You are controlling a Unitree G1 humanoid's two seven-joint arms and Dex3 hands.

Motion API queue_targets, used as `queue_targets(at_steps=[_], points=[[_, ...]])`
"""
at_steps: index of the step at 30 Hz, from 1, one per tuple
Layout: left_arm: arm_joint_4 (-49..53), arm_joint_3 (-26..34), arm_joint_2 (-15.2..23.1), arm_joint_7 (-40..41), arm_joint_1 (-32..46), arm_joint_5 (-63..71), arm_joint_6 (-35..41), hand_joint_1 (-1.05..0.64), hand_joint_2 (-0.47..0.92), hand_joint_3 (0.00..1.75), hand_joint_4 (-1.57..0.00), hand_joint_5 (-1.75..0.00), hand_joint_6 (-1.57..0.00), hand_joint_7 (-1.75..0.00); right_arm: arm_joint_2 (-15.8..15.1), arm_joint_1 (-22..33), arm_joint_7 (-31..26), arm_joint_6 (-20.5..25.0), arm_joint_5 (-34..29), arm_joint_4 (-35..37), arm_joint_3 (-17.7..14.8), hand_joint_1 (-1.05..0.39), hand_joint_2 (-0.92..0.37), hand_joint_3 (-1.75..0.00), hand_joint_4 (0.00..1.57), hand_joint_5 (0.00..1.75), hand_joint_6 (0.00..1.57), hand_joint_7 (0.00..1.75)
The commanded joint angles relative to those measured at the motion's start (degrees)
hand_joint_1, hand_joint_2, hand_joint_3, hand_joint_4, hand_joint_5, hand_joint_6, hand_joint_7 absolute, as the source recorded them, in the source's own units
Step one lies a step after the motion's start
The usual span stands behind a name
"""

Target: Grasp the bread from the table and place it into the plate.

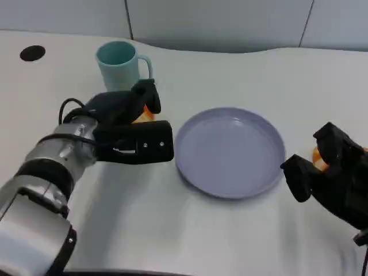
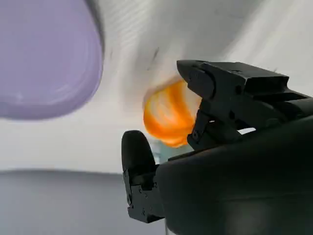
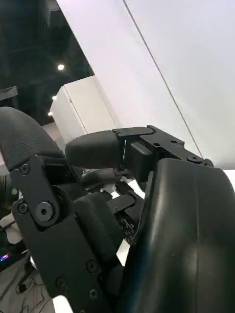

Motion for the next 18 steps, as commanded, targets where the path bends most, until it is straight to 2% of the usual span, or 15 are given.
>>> queue_targets(at_steps=[1,2,4,14,18], points=[[-0.8,-2.5,2.0,-5.9,-3.4,1.9,1.7,-0.46,0.86,0.00,-0.75,-0.21,-0.83,-0.07,-0.8,-0.2,0.2,0.1,0.4,0.2,-0.5,-0.40,-0.85,0.00,0.87,1.75,0.67,1.74],[-0.8,-2.8,2.0,-6.2,-3.5,2.1,2.0,-0.49,0.86,0.00,-0.67,-0.09,-0.75,-0.03,-0.8,-0.2,0.1,0.2,0.4,0.1,-0.5,-0.40,-0.85,0.00,0.87,1.75,0.67,1.74],[-0.8,-3.4,2.1,-6.5,-3.5,2.2,2.4,-0.52,0.86,0.00,-0.62,-0.02,-0.69,-0.01,-0.9,-0.2,0.3,0.1,0.4,0.2,-0.5,-0.40,-0.86,0.00,0.87,1.75,0.67,1.75],[-0.5,-5.8,2.1,-5.9,-3.7,3.7,4.3,-0.59,0.87,0.00,-0.57,0.00,-0.57,0.00,-1.0,0.0,-0.4,0.0,-0.2,-0.4,-0.2,-0.42,-0.86,0.00,0.87,1.75,0.66,1.75],[-0.2,-7.6,1.4,-5.8,-4.1,5.3,7.6,-0.61,0.89,0.01,-0.54,0.00,-0.55,0.00,-0.9,0.2,-0.3,-0.4,-0.3,-0.5,-0.2,-0.42,-0.86,0.00,0.87,1.75,0.66,1.75]])
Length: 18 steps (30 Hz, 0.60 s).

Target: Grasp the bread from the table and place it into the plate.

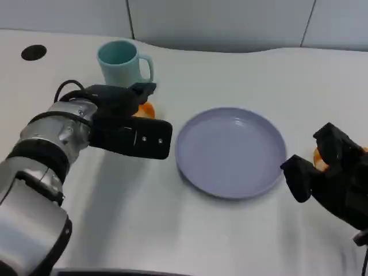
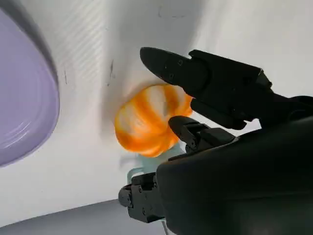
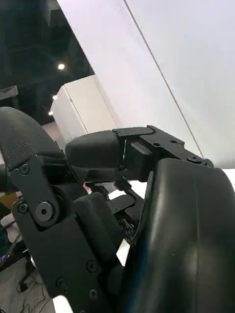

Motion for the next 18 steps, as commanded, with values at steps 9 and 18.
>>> queue_targets(at_steps=[9,18], points=[[2.6,-10.3,-3.0,2.7,-1.4,10.7,12.3,-0.65,0.92,0.11,-0.54,0.00,-0.59,-0.02,-1.0,0.2,0.2,-0.1,0.2,-0.6,-0.5,-0.41,-0.86,0.00,0.88,1.75,0.66,1.75],[2.7,-10.4,-3.1,2.8,-1.4,10.8,12.5,-0.65,0.92,0.12,-0.54,0.00,-0.59,-0.01,-1.0,0.2,0.2,-0.1,0.2,-0.6,-0.5,-0.41,-0.86,0.00,0.88,1.75,0.66,1.75]])
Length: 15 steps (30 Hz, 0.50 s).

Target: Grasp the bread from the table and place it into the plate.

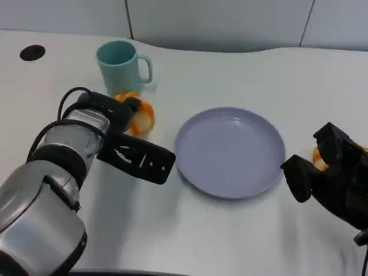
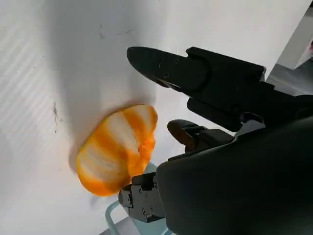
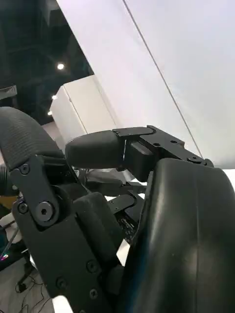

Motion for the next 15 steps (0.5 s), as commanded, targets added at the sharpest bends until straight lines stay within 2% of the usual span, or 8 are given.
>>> queue_targets(at_steps=[1,8,9,10,15], points=[[0.3,-0.3,0.3,0.6,-1.1,0.2,0.3,-0.65,0.92,0.12,-0.54,0.00,-0.59,-0.01,-1.0,0.2,0.2,-0.1,0.2,-0.6,-0.4,-0.41,-0.86,0.00,0.88,1.75,0.66,1.75],[0.7,-0.2,0.4,1.2,-0.6,0.3,1.1,-0.65,0.92,0.12,-0.54,0.00,-0.60,-0.01,-1.0,0.1,0.7,-0.3,0.5,-0.2,-0.6,-0.41,-0.86,0.00,0.88,1.75,0.66,1.75],[1.0,-0.2,0.4,1.6,-0.2,0.3,1.7,-0.62,0.92,0.24,-0.58,-0.01,-0.59,-0.01,-1.0,0.0,1.1,-0.4,0.7,0.0,-0.8,-0.41,-0.86,0.00,0.86,1.75,0.66,1.74],[1.3,-0.1,0.5,1.8,0.1,0.3,2.0,-0.61,0.92,0.29,-0.59,-0.02,-0.59,0.00,-1.0,-0.1,1.4,-0.4,0.9,0.2,-0.9,-0.41,-0.86,0.00,0.86,1.75,0.67,1.73],[1.5,-0.1,0.4,2.1,0.2,0.4,2.3,-0.60,0.92,0.34,-0.60,-0.02,-0.59,0.00,-0.9,-0.2,1.8,-0.4,0.7,0.3,-1.2,-0.41,-0.86,0.00,0.85,1.75,0.67,1.72]])
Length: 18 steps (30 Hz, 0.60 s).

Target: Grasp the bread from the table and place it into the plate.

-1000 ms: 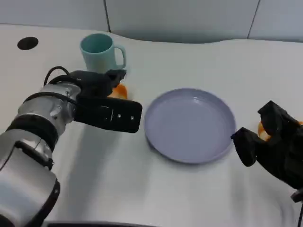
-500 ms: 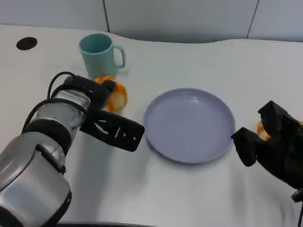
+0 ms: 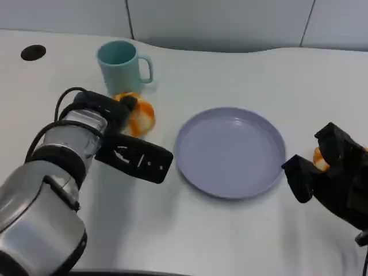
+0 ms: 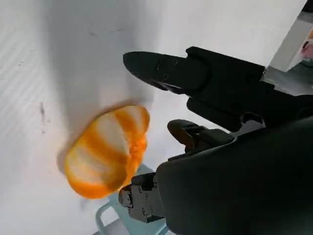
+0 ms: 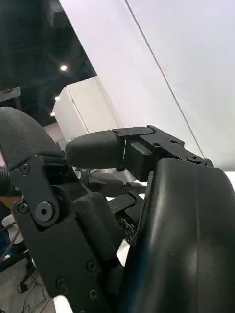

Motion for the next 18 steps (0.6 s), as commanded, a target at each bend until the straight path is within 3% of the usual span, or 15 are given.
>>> queue_targets(at_steps=[1,3,5,7,18], points=[[0.4,0.0,0.4,0.7,0.2,0.3,0.5,-0.60,0.92,0.34,-0.60,-0.02,-0.59,0.00,-0.9,-0.2,0.6,-0.3,0.5,0.2,-0.5,-0.41,-0.86,0.00,0.85,1.75,0.67,1.72],[0.4,0.0,0.4,0.7,0.2,0.3,0.5,-0.60,0.92,0.34,-0.60,-0.02,-0.59,0.00,-0.8,-0.2,0.7,-0.3,0.5,0.2,-0.5,-0.41,-0.86,0.00,0.85,1.75,0.67,1.72],[0.6,0.4,2.4,-10.8,-1.5,-0.6,-0.8,-0.62,0.92,0.43,-0.62,-0.02,-0.57,0.00,-0.7,0.4,-1.3,0.1,0.1,-1.8,-0.4,-0.42,-0.85,0.00,0.87,1.75,0.68,1.73],[0.5,0.7,3.4,-16.4,-2.3,-0.9,-1.6,-0.63,0.92,0.49,-0.63,-0.02,-0.56,0.00,-0.6,0.7,-2.1,0.4,0.1,-2.8,-0.2,-0.43,-0.84,0.00,0.88,1.75,0.68,1.74],[-0.5,2.2,5.7,-22.8,-4.0,-2.6,-7.6,-0.61,0.92,0.50,-0.56,-0.01,-0.49,-0.01,-0.2,1.0,-2.1,-0.5,0.1,-3.1,-0.1,-0.41,-0.86,-0.01,0.86,1.75,0.65,1.75]])
